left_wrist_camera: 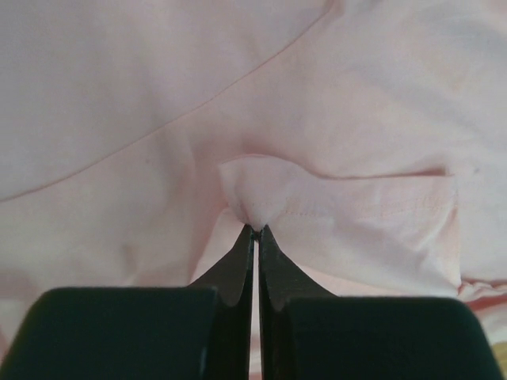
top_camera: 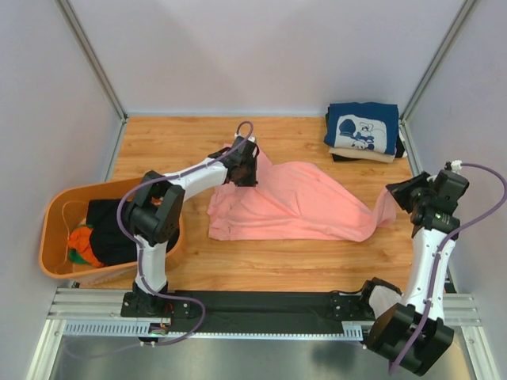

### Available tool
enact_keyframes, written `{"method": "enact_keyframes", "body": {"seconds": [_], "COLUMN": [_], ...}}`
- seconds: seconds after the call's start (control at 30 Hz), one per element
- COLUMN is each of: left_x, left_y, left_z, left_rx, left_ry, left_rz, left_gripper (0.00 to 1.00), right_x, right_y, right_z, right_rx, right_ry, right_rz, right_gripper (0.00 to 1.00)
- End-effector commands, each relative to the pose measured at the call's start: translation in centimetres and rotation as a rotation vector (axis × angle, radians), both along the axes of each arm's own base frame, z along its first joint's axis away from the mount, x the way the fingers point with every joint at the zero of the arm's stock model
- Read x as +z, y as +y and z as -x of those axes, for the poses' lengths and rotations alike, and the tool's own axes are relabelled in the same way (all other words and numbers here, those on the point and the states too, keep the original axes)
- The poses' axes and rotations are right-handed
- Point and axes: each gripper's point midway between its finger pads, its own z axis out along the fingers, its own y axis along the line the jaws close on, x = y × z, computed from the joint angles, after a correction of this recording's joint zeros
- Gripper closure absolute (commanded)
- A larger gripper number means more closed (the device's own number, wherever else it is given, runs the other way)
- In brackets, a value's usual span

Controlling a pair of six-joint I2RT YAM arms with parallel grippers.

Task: Fold and stack the t-shirts
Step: Flatten the tshirt out

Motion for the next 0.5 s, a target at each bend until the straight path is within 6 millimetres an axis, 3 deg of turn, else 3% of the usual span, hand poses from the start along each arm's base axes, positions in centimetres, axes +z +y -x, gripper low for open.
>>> {"method": "enact_keyframes", "body": {"seconds": [0.0, 0.1, 0.13, 0.2, 0.23, 0.3, 0.33, 0.37, 0.43, 0.47], "left_x": [8.3, 12.0, 15.0, 17.8, 20.7, 23.6, 26.4, 28.6, 32.7, 34.7], "left_y": [0.8, 1.8, 2.2, 3.5, 4.1, 5.5, 6.5, 7.1, 9.1, 9.8], "left_z": [-0.3, 1.0, 1.7, 2.8, 3.8, 5.2, 6.4, 7.2, 9.6, 10.7], "left_rx": [0.028, 0.048, 0.056, 0.077, 0.083, 0.092, 0.098, 0.101, 0.106, 0.098], "left_ry": [-0.15, -0.197, -0.248, -0.289, -0.34, -0.387, -0.441, -0.481, -0.562, -0.601], "left_rz": [-0.001, -0.005, 0.023, 0.011, 0.042, 0.043, 0.074, 0.092, 0.138, 0.151], "left_gripper": [1.0, 1.0, 1.0, 1.0, 1.0, 1.0, 1.0, 1.0, 1.0, 1.0], "right_x": [3.7, 6.2, 8.2, 10.1, 12.6, 14.8, 16.1, 19.3, 21.7, 24.7], "right_y": [0.3, 0.8, 1.1, 1.6, 1.9, 2.5, 2.8, 3.1, 3.3, 3.8], "right_z": [-0.7, -0.3, 0.0, 0.7, 1.2, 2.2, 2.9, 3.9, 5.6, 7.0], "right_rx": [0.016, 0.015, 0.013, 0.019, 0.022, 0.029, 0.027, 0.021, -0.012, -0.021], "right_ry": [-0.092, -0.139, -0.184, -0.207, -0.256, -0.283, -0.306, -0.369, -0.396, -0.46], "right_rz": [0.01, 0.003, 0.011, 0.011, 0.031, 0.042, 0.055, 0.098, 0.133, 0.176], "right_gripper": [1.0, 1.0, 1.0, 1.0, 1.0, 1.0, 1.0, 1.0, 1.0, 1.0]}}
